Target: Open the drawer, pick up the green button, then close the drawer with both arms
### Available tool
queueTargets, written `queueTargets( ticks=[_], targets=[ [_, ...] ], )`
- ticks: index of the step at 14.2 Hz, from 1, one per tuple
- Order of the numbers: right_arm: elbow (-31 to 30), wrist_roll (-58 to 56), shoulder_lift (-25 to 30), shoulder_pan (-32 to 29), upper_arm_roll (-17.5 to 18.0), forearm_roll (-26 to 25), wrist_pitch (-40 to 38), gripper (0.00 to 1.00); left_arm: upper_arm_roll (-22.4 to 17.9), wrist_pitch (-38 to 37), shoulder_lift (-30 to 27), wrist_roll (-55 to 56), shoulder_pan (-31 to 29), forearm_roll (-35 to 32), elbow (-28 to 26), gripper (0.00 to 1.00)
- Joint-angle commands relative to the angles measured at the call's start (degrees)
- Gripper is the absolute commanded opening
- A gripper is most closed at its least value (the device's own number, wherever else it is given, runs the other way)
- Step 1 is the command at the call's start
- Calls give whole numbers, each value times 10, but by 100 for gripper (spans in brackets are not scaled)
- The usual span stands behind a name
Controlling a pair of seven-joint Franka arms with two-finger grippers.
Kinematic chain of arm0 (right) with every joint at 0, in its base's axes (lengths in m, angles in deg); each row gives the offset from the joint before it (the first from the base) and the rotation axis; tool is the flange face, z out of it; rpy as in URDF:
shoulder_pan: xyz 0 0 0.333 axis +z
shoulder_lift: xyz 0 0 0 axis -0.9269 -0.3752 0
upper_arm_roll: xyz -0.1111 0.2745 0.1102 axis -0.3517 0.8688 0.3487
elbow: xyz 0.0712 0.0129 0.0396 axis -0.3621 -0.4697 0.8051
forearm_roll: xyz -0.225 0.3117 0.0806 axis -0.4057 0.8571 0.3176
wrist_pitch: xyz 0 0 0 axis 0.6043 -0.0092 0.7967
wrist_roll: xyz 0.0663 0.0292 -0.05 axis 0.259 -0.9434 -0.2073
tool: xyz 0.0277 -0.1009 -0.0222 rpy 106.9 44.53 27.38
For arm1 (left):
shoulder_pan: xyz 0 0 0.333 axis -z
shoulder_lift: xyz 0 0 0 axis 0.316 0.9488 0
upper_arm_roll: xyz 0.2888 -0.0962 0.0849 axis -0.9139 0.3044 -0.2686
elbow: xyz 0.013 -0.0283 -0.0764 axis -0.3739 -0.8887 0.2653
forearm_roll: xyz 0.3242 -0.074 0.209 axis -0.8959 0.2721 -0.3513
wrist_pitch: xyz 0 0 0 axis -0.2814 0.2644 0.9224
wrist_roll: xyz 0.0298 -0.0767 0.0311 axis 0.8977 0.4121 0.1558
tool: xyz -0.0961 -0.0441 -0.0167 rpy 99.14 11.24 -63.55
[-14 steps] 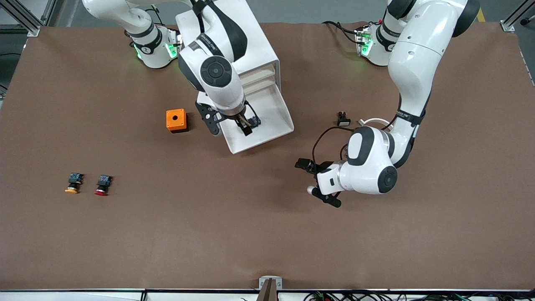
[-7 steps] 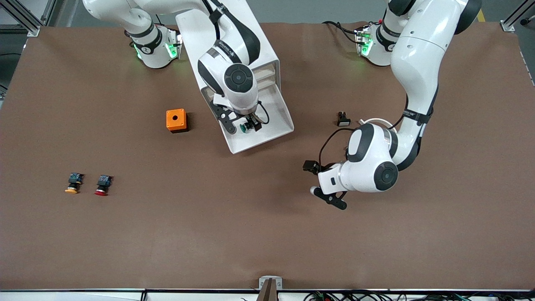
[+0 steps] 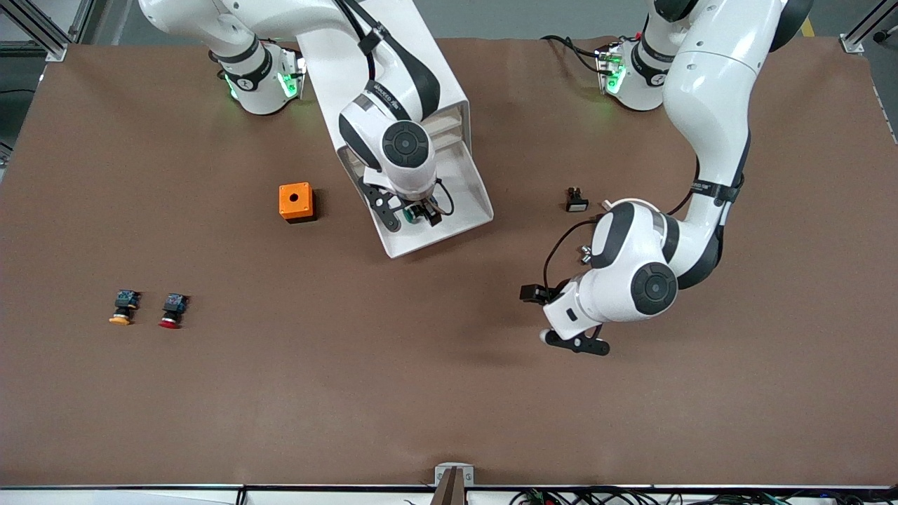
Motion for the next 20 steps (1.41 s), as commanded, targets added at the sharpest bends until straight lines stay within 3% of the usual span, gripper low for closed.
queueTargets(
  ticks=[1,5,9,12,15,17,20],
  targets=[
    [1,7,-11,8,-4,5,13,100,-7,-6,-16,130,10,-38,-5,100],
    [3,12,-27,17,-5,4,30,100,-4,-6,-13,276,27,-103,-6,100],
    [3,12,-28,19,-5,2,30,100,-4,-2,-8,320,29,-127,-6,100],
    [3,12,-29,19,-4,1,30,58,-4,0,-5,323,29,-128,-6,100],
    [5,12,-31,22,-4,0,30,33,-4,0,-4,324,29,-128,-6,100],
    [9,12,-34,22,-4,0,29,22,-4,1,-4,324,29,-127,-6,100],
    [23,12,-33,20,-4,1,23,20,-6,5,-4,345,46,-135,-5,100]
  ],
)
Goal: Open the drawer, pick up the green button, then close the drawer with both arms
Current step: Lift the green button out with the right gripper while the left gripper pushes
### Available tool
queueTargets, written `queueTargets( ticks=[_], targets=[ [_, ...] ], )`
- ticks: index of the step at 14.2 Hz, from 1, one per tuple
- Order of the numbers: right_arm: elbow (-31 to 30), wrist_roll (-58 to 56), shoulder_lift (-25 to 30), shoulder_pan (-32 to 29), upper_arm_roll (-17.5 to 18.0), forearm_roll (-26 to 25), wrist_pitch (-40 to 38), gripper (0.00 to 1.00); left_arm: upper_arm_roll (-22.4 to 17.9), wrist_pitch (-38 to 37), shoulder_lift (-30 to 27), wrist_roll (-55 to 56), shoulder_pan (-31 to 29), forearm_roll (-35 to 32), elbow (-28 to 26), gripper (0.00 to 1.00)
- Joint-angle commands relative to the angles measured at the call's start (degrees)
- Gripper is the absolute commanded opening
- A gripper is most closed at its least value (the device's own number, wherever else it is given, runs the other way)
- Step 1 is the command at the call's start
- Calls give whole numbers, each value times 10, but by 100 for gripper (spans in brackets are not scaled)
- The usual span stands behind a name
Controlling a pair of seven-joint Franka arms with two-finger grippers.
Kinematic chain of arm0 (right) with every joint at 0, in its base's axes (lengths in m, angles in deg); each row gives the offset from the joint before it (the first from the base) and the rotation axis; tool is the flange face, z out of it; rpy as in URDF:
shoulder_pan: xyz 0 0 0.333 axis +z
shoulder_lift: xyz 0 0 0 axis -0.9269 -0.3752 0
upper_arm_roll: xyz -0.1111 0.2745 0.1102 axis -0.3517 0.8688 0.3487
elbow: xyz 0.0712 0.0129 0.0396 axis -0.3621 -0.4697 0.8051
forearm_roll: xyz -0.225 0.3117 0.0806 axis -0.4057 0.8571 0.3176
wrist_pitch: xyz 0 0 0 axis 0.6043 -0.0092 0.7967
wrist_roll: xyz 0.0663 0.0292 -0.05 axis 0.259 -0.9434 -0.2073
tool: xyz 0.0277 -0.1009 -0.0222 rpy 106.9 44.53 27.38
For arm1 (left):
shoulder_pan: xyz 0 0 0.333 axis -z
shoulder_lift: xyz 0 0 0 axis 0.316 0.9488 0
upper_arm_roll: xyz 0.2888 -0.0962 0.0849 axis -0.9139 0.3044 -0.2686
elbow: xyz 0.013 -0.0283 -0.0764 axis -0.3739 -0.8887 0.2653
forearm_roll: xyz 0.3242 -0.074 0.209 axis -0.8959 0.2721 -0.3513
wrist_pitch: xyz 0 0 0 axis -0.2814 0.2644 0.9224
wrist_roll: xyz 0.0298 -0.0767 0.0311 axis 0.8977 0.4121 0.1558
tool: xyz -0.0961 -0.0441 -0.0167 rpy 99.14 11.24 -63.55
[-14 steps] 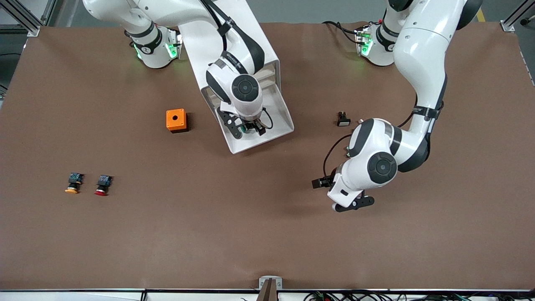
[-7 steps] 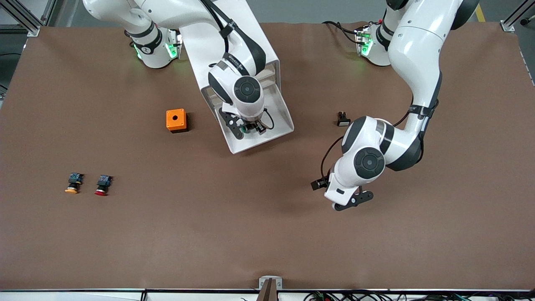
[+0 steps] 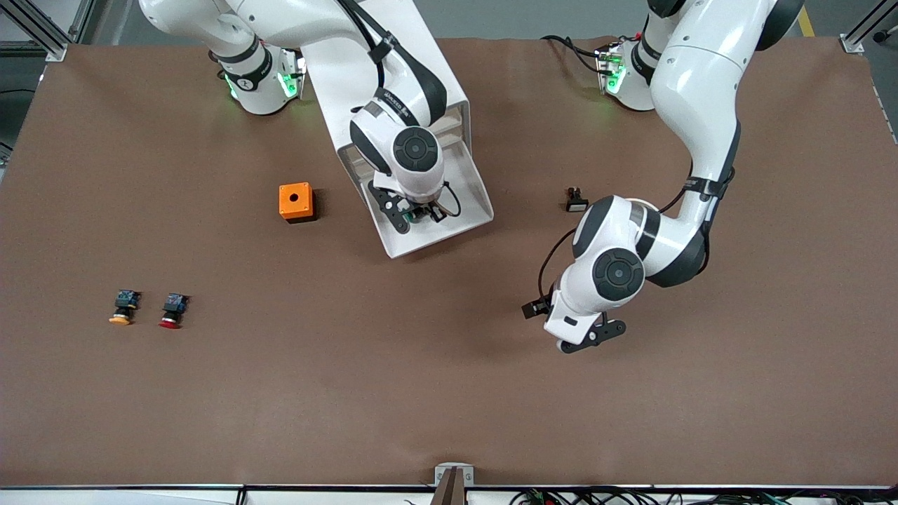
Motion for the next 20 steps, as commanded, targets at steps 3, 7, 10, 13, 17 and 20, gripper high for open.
queueTargets(
  ticks=[3,7,10,13,17,20],
  targets=[
    [69,5,-4,-3,-5,1,-71,20,-4,13,2,69,28,-30,0,100],
    [174,-16,0,-41,-6,4,-240,20,-3,23,7,112,37,-31,-2,100],
    [216,-98,28,-79,-8,1,-339,20,-3,38,15,131,53,-36,-2,100],
    [222,-237,70,-144,-8,-1,-410,20,-2,46,24,156,68,-37,-4,100],
    [219,-455,106,-253,-9,-1,-452,19,2,79,31,183,95,-34,-20,100],
    [209,-608,109,-325,-9,-7,-451,19,6,80,30,206,126,-29,-21,100]
  ],
)
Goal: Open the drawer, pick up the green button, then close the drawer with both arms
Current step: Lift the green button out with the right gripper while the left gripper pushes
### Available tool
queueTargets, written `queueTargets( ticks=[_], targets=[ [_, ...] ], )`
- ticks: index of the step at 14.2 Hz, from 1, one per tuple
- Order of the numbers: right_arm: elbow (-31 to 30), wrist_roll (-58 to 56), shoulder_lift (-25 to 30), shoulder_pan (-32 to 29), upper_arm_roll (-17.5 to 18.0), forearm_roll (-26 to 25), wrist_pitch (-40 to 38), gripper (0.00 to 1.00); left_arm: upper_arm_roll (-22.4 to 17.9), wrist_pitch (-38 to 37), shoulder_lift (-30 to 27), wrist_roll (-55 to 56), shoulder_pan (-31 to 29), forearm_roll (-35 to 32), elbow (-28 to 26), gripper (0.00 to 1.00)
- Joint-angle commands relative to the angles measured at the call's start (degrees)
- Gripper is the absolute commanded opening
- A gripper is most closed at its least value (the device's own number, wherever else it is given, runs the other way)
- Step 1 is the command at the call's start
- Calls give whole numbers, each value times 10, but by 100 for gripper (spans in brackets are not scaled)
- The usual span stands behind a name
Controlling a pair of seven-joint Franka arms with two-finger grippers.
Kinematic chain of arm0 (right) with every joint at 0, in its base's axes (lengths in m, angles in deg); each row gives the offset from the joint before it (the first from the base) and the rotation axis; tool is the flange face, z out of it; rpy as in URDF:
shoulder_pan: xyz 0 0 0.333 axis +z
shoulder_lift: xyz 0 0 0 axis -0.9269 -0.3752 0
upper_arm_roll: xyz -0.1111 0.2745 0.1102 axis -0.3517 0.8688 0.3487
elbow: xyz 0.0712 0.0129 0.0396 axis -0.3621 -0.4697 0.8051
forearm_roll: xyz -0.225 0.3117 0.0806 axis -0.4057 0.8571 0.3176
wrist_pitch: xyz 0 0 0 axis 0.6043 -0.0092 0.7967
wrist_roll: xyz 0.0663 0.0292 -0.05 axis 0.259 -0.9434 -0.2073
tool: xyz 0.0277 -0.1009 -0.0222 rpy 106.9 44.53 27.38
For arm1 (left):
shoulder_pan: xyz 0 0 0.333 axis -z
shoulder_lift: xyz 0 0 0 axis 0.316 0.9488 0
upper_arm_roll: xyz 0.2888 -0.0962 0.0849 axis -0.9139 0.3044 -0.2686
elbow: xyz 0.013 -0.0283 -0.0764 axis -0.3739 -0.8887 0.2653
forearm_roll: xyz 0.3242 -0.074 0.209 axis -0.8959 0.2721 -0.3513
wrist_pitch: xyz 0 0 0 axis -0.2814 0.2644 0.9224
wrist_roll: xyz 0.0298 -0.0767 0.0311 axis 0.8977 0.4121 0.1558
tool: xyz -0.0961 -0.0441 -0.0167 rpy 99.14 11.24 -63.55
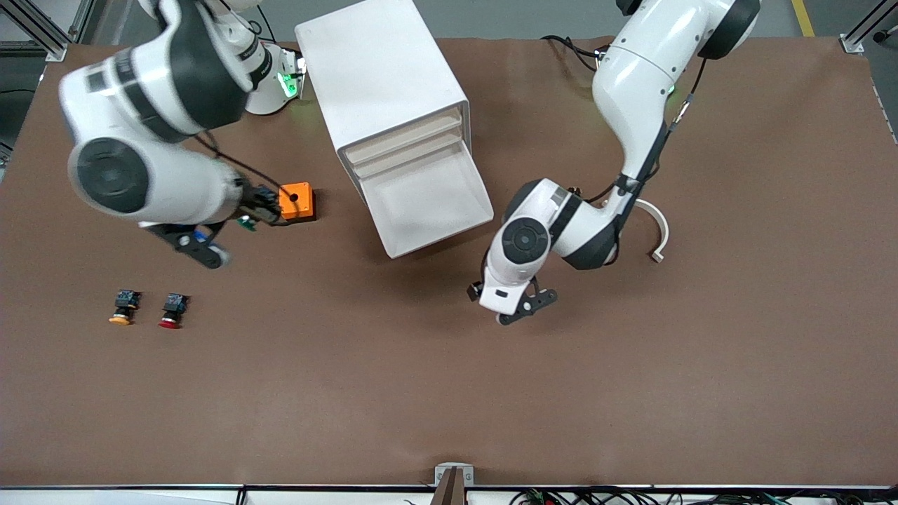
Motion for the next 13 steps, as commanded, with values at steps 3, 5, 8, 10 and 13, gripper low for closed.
queueTargets(
  ticks=[3,5,8,10,13],
  targets=[
    [-33,-171,4,-80,12,-31,24,20,18,9,-6,20,33,7,-13,100],
    [-74,-231,7,-108,12,-38,74,19,22,10,-5,18,35,33,-13,100],
    [-127,-312,7,-149,12,-45,154,20,44,13,-1,-6,36,37,-19,100],
    [-170,-350,5,-169,12,-53,218,20,54,15,0,-9,36,37,-26,100],
    [-234,-372,4,-180,11,-58,320,20,73,20,-1,-6,38,42,-36,100]
  ],
)
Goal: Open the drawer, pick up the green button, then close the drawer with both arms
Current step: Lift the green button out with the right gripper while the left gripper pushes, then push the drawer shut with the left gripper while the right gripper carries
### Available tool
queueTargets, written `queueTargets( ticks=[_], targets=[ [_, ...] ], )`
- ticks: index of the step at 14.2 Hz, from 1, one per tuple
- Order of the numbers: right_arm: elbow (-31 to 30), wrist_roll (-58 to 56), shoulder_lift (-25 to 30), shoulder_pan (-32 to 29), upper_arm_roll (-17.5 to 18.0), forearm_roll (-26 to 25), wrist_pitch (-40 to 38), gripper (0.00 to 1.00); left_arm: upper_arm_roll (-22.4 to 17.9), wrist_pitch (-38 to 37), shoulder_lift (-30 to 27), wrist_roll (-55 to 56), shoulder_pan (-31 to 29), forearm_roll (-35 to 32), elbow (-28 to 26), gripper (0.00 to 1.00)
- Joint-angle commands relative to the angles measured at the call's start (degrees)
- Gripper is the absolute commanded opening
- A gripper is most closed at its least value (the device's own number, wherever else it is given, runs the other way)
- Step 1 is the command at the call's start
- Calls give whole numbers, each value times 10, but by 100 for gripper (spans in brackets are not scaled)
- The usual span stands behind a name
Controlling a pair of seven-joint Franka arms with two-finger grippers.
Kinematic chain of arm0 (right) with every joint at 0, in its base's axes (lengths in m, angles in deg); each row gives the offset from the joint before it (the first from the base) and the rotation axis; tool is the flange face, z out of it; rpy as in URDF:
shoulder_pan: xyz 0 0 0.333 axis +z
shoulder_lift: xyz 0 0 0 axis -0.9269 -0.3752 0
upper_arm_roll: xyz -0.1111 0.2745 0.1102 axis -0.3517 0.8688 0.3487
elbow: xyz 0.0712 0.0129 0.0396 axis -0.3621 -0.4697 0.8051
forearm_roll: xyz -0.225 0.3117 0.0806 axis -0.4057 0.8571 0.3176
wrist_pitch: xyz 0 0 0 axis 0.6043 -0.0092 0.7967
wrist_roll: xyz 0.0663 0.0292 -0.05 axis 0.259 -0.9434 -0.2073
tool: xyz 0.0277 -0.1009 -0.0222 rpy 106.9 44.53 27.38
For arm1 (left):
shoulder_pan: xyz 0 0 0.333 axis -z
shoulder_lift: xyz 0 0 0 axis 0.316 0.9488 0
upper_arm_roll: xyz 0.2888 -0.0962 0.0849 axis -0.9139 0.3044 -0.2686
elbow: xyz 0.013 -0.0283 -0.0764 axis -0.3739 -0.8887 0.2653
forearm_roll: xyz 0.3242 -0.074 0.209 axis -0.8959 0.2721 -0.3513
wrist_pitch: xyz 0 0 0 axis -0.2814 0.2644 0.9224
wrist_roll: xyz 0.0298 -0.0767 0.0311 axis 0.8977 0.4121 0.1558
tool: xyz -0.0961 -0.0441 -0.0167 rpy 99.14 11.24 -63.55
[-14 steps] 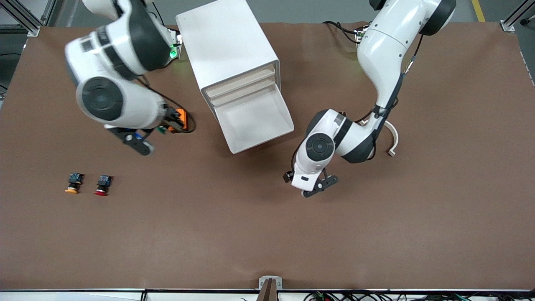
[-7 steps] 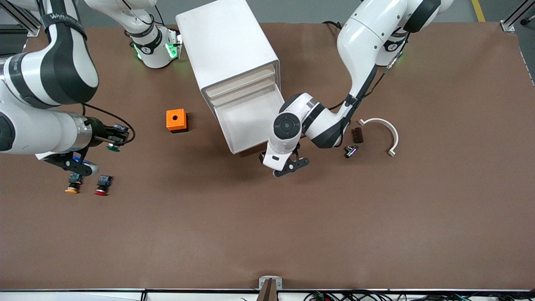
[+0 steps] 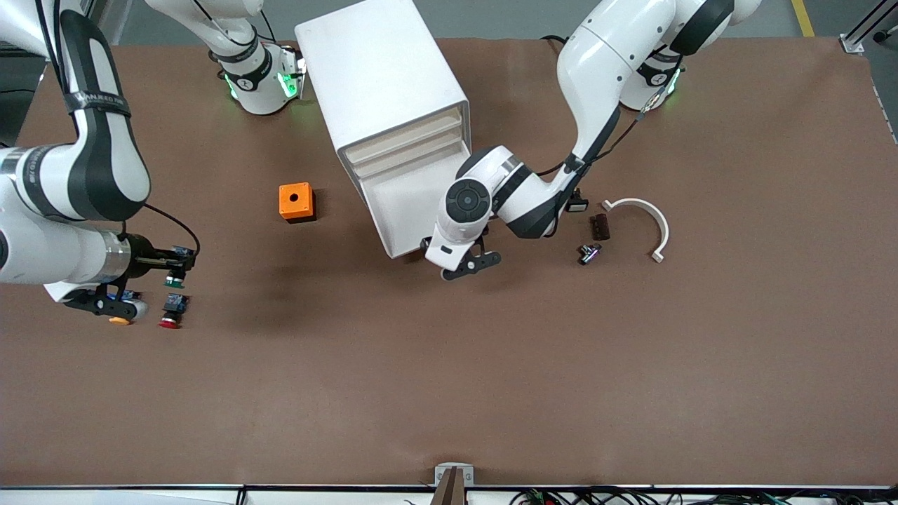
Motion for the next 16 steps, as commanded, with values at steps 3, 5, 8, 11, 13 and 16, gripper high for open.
queueTargets(
  ticks=[3,5,8,11,13,16],
  targets=[
    [-58,-19,-8,-16,11,-31,128,20,32,12,-3,-1,1,16,-20,100],
    [-57,-19,-31,-18,11,-36,170,20,43,13,-3,0,5,16,-26,100],
    [-55,-19,-71,-22,11,-44,227,20,48,17,-4,1,24,35,-28,100],
    [-52,-19,-106,-34,11,-83,257,20,48,18,-6,14,41,64,-29,100],
    [-52,-19,-116,-33,11,-89,256,20,48,22,-6,29,53,65,-29,100],
    [-45,-18,-139,-31,11,-90,258,20,51,25,-5,36,65,81,-29,100]
  ],
)
